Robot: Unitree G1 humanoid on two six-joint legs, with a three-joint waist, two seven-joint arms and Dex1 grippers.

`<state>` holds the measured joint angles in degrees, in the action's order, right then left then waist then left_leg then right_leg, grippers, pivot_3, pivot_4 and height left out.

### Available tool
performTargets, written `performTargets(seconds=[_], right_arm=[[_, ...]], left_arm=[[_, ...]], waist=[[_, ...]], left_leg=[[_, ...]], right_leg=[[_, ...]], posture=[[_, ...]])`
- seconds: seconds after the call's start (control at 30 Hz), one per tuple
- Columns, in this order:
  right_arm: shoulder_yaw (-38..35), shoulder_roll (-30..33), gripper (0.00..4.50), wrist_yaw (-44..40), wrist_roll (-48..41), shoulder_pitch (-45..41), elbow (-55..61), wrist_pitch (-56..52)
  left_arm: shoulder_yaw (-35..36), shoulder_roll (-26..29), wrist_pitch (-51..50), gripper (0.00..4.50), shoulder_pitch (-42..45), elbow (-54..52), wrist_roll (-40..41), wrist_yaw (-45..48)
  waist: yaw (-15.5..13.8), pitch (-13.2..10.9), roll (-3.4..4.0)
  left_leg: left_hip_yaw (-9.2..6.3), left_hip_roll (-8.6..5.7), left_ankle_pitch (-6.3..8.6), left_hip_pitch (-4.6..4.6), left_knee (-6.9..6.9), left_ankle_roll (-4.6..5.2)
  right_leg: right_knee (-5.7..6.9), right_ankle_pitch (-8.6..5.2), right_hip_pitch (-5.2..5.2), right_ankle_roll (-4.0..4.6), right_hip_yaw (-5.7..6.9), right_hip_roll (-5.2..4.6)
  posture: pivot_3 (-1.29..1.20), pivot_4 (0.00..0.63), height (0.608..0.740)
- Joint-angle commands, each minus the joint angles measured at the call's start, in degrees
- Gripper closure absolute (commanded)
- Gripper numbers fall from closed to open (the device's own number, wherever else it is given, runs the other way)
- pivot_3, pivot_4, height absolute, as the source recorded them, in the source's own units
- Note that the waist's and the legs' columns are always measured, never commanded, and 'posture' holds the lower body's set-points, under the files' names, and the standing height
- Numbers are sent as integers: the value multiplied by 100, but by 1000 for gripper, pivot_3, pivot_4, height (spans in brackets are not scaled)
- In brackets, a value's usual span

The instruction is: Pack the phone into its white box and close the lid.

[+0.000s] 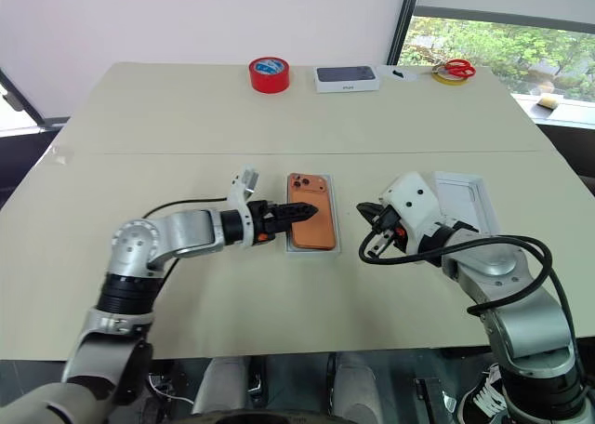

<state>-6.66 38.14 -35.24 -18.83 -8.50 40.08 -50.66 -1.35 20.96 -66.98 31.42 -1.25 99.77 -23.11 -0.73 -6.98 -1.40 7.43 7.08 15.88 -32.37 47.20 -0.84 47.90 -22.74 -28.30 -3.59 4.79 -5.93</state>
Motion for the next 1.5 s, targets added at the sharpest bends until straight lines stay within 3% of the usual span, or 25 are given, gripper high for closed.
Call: performTargets(seconds=[0.03, 0.2, 0.23, 0.3, 0.33, 0.5, 0.53, 0.87, 1.17, 1.5], right_arm=[[109, 166, 4500, 133, 147, -114, -47, 88], [493, 311, 4500, 402, 458, -351, -423, -89], [562, 285, 4500, 503, 506, -461, -530, -212], [721, 228, 4500, 639, 579, -667, -704, -399], [805, 205, 4500, 682, 608, -756, -770, -468], [1541, -21, 4500, 1003, 1020, -1316, -1253, -635], [1651, -99, 4500, 1080, 1087, -1413, -1334, -698], [2327, -532, 4500, 1152, 1298, -1629, -1510, -795], [1639, 120, 4500, 726, 1086, -1199, -843, -1110], [740, 897, 4500, 454, 971, -102, -404, -1178]], left_arm=[[120, 517, -315, 343, 231, -342, -12, 577], [153, 1438, -494, 343, 477, -644, -959, 1733], [-56, 1594, -249, 576, 504, -748, -1643, 1949], [-577, 1853, 182, 1177, 549, -964, -2848, 2455], [-834, 1953, 355, 1695, 562, -1061, -3349, 2737], [-1619, 1481, 593, 4288, 776, -664, -4715, 3283], [-1728, 1378, 611, 4456, 804, -627, -4914, 3416], [-2136, 634, 468, 4456, 955, -504, -5872, 4548], [-2279, -278, 449, 4456, 1277, -86, -6389, 5267], [-2253, -1579, 824, 4456, 1855, 1286, -7095, 5581]], waist=[[-6, -1, 1], [-18, -5, 1], [-18, -6, 3], [-12, -9, 7], [-6, -9, 8], [-15, -15, 13], [-11, -15, 13], [-6, -19, 18], [-68, -19, 20], [-154, -20, 20]], left_leg=[[1, 0, 0, 0, 0, 0], [7, -1, 1, -1, 5, 1], [9, -2, 1, -1, 5, 1], [11, -3, 1, -1, 4, 1], [12, -3, 1, -1, 4, 1], [15, -3, 1, -2, 0, 0], [16, -3, 1, -2, 0, 1], [16, -1, -6, -3, -1, -8], [17, -6, -2, -3, 5, 3], [12, -6, 0, -1, 7, 15]], right_leg=[[0, 0, 0, 0, 0, 0], [-6, -1, 2, 2, 0, -4], [-7, -1, 3, 2, 0, -6], [-10, -1, 3, 2, 0, -7], [-10, 0, 2, 2, -1, -7], [-13, 0, 0, 1, 0, -6], [-13, 0, 0, 1, -1, -6], [-13, 1, 0, -2, -1, -1], [-17, 1, 9, -3, -2, -5], [-28, 1, 20, -2, -1, -4]], posture=[[0, 150, 637], [0, 150, 637], [0, 150, 637], [0, 150, 637], [0, 150, 637], [0, 150, 637], [0, 150, 637], [0, 150, 637], [0, 150, 637], [0, 150, 637]])
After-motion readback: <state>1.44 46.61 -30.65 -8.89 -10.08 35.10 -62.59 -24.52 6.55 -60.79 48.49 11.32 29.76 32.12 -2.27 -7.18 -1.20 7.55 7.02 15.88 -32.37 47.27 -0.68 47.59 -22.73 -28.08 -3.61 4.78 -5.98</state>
